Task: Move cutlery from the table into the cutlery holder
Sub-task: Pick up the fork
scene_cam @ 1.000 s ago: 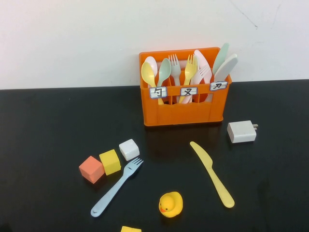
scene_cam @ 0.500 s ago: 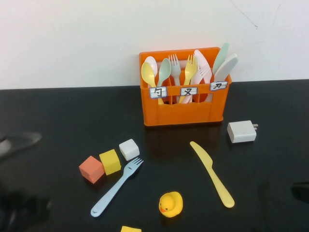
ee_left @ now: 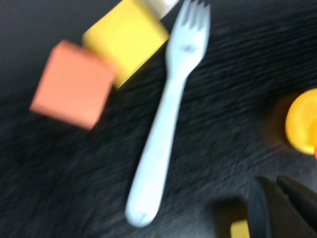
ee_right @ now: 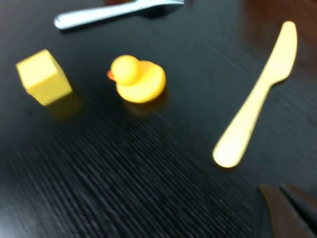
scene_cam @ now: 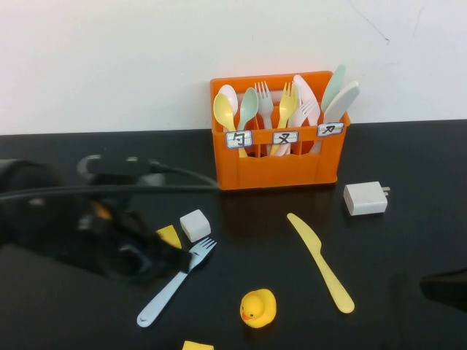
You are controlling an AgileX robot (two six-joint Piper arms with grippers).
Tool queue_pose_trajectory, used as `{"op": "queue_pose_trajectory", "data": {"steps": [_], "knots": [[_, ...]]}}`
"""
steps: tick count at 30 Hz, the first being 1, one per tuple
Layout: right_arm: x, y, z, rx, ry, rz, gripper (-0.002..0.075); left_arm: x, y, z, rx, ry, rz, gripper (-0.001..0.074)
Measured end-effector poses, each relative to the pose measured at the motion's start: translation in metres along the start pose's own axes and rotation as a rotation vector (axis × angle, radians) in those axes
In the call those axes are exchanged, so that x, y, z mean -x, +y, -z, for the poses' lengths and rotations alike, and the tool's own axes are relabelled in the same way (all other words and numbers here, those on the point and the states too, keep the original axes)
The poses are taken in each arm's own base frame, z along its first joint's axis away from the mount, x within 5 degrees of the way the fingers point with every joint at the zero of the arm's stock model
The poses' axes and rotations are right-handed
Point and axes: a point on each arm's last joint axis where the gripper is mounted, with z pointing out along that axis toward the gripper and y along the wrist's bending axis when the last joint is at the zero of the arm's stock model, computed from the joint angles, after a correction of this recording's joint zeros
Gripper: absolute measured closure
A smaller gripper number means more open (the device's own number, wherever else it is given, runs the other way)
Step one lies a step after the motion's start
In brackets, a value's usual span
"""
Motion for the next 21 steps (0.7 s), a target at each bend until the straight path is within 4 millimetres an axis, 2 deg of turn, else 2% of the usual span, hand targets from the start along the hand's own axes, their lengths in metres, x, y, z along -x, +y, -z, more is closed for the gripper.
{"op": "queue_pose_trajectory", "data": {"steps": [5, 8, 11, 15, 18, 21], "knots": [[-0.006, -0.003, -0.002, -0.07, 0.082, -0.003, 0.0728, 0.009, -0.014, -0.03, 0.041, 0.049, -0.01, 0.0736], [-0.01, -0.006, -0.001, -0.106, 0.13, -0.028, 0.0728, 0.011, -0.015, -0.049, 0.1, 0.087, -0.031, 0.0703], [-0.011, -0.007, -0.001, -0.115, 0.142, -0.04, 0.0728, 0.015, -0.018, -0.062, 0.127, 0.106, -0.059, 0.0611], [-0.013, -0.007, -0.001, -0.109, 0.167, -0.022, 0.0728, 0.024, -0.02, -0.073, 0.138, 0.11, -0.074, 0.0429], [-0.015, -0.006, -0.001, -0.096, 0.184, -0.024, 0.0728, 0.031, -0.02, -0.082, 0.144, 0.109, -0.079, 0.0363], [-0.015, -0.005, -0.001, -0.089, 0.189, -0.028, 0.0728, 0.034, -0.02, -0.091, 0.146, 0.106, -0.083, 0.0342]]}}
